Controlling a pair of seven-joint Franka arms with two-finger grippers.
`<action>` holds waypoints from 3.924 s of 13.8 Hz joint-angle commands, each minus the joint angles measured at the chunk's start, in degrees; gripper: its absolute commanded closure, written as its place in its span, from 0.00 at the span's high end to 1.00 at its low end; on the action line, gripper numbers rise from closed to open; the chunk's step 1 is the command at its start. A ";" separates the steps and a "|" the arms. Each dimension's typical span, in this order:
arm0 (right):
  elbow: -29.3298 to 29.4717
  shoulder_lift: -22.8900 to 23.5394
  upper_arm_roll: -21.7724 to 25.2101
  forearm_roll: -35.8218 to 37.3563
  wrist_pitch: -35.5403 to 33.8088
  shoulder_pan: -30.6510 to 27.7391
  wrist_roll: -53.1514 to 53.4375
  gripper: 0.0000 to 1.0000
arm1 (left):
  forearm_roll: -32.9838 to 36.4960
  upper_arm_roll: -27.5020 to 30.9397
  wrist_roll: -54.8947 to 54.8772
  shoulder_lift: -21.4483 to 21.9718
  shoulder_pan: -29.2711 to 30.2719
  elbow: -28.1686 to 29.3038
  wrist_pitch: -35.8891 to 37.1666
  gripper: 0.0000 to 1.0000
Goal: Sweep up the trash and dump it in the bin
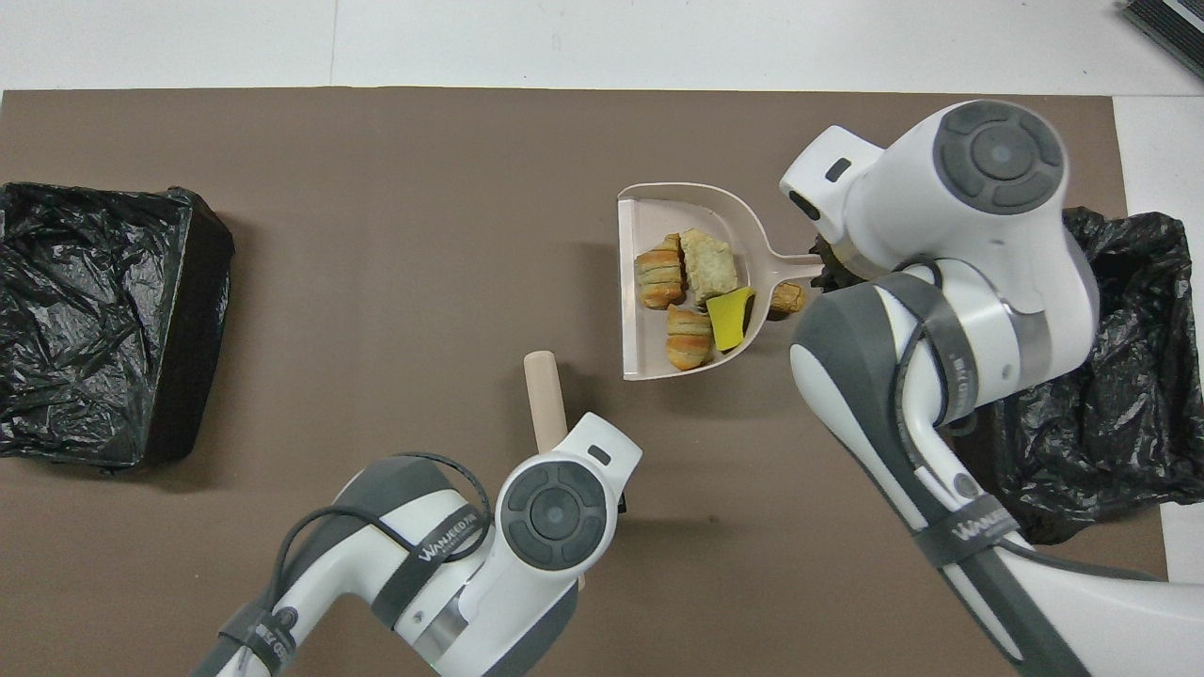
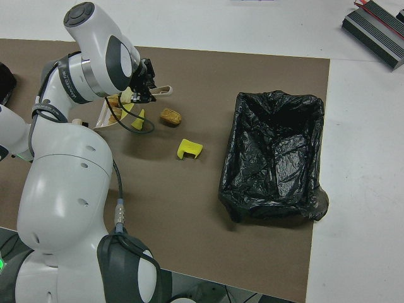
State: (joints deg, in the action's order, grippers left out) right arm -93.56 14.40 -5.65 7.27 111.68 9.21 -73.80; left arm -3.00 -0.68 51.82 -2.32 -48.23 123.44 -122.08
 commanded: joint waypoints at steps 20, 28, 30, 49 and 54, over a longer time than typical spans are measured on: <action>-0.02 -8.33 0.29 18.79 -4.39 -38.39 -38.45 0.00 | 1.13 2.00 -1.60 -0.75 -4.71 -6.78 0.06 1.00; -12.17 -15.19 0.12 42.01 -5.49 -28.63 -22.71 0.00 | 4.40 2.26 -42.65 3.11 24.20 -29.80 22.48 1.00; -11.56 -15.37 0.12 45.36 -7.87 -26.97 -22.71 0.00 | 4.58 2.79 -47.75 3.20 29.49 -34.03 25.83 1.00; 1.00 -16.16 -0.50 27.00 -22.28 -23.71 -24.37 0.00 | 3.43 2.88 -61.14 6.45 40.50 -40.29 38.85 1.00; 3.48 -17.48 -0.50 23.86 -24.14 -23.62 -24.64 0.00 | 3.44 2.88 -61.14 6.45 40.41 -40.30 38.85 1.00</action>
State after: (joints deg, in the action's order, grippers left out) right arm -90.93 -2.20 -6.05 34.28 89.21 -14.35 -97.51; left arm 0.61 2.53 -9.20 3.38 -8.47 82.81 -84.12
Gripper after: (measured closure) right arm 0.692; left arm 0.000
